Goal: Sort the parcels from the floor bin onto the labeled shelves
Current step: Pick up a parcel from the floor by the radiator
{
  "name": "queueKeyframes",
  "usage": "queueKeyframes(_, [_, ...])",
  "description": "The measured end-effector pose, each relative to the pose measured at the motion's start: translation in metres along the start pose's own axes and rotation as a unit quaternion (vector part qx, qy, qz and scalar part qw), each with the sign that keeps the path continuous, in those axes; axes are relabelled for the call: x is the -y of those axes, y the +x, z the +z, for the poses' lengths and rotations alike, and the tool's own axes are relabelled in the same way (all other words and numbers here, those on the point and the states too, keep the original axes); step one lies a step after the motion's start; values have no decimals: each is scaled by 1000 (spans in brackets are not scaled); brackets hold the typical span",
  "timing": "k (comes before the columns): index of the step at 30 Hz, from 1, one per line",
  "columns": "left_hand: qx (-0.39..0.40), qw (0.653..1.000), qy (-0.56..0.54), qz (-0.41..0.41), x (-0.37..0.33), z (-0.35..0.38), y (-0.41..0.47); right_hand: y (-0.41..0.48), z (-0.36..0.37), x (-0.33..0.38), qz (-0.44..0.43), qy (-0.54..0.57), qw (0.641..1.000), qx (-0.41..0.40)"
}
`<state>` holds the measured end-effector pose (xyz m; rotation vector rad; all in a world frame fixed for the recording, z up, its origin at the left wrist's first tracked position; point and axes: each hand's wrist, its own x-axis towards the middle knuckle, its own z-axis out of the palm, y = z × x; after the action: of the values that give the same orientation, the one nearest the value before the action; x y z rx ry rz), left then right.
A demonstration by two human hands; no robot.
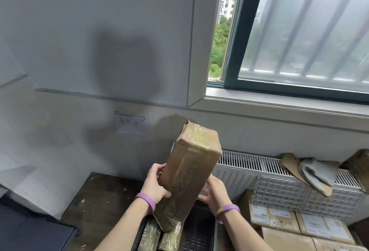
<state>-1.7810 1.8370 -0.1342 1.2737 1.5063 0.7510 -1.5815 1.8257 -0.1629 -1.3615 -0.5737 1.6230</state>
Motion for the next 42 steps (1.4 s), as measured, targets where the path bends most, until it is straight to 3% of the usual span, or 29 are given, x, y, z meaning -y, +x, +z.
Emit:
queueKeyframes(6, [-6, 999, -30, 37, -10, 0, -5, -2, 1, 3, -11, -12, 1000, -1])
queueKeyframes(11, [-65, 993, -95, -17, -36, -11, 2, -4, 4, 12, -49, -62, 997, -16])
queueKeyframes(17, [-43, 989, -138, -41, -39, -15, 9, -5, 4, 12, 5, -66, 998, 9])
queueKeyframes(23, [-16, 989, -135, -57, -36, -13, 7, -6, 6, 7, 35, 6, 999, 21])
queueKeyframes(26, [-1, 994, -92, -54, -40, -10, 6, -6, 6, 9, 9, 23, 999, 31])
queueKeyframes(32, [-35, 990, -127, -53, -39, -17, 12, -3, -11, 8, 47, 0, 997, -67])
queueKeyframes(36, [-73, 994, -74, -32, -27, -21, 12, 1, -13, 6, 46, 25, 993, -110])
queueKeyframes(42, [95, 990, 61, 82, -27, -27, 15, 6, -3, 19, 43, 108, 989, -89])
